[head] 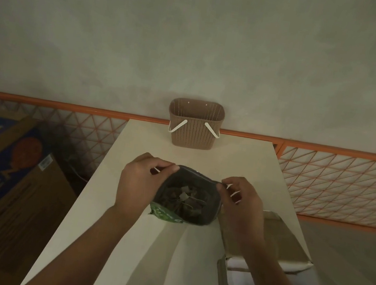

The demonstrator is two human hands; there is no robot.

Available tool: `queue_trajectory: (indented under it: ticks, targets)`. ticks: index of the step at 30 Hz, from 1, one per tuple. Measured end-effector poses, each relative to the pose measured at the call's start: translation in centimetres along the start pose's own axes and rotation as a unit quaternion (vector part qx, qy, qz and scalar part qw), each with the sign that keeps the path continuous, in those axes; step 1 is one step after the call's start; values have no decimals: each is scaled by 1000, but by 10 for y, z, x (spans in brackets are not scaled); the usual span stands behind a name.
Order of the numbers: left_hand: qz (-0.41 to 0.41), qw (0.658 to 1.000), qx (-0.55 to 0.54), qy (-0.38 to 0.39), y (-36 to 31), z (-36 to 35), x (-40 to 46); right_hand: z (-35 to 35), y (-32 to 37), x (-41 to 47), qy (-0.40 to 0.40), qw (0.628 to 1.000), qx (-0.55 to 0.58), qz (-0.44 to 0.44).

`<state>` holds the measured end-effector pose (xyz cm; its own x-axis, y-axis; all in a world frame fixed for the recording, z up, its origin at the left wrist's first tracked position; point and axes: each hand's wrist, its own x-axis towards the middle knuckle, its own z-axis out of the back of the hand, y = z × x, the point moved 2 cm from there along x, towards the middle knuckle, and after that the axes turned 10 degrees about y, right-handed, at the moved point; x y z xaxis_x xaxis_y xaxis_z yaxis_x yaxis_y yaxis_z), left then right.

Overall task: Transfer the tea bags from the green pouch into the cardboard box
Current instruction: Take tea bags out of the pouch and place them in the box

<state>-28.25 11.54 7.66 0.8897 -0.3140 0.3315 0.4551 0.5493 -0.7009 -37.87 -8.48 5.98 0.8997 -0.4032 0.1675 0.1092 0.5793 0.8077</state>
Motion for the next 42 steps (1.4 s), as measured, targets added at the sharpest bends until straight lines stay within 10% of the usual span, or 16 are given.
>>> queue_trajectory:
  ticks: [4,7,12,17,24,42]
  targets:
    - [51,997,-50,9,-1,-5,-9,0,15,-17,-72,991,-42,104]
    - [79,992,-90,27,-2,-9,-11,-8,30,-26,27,980,-73,185]
    - [65,991,-113,32,-5,-11,-14,-42,23,-10,293,942,-162,36]
    - [41,990,-128,32,-5,-13,-21,-68,12,18,360,883,-298,-44]
    - [41,986,-156,33,0,-12,-27,-94,-1,21,413,890,-144,-127]
    - [-5,990,-133,37,8,-7,-17,-44,17,-8,225,966,-101,-70]
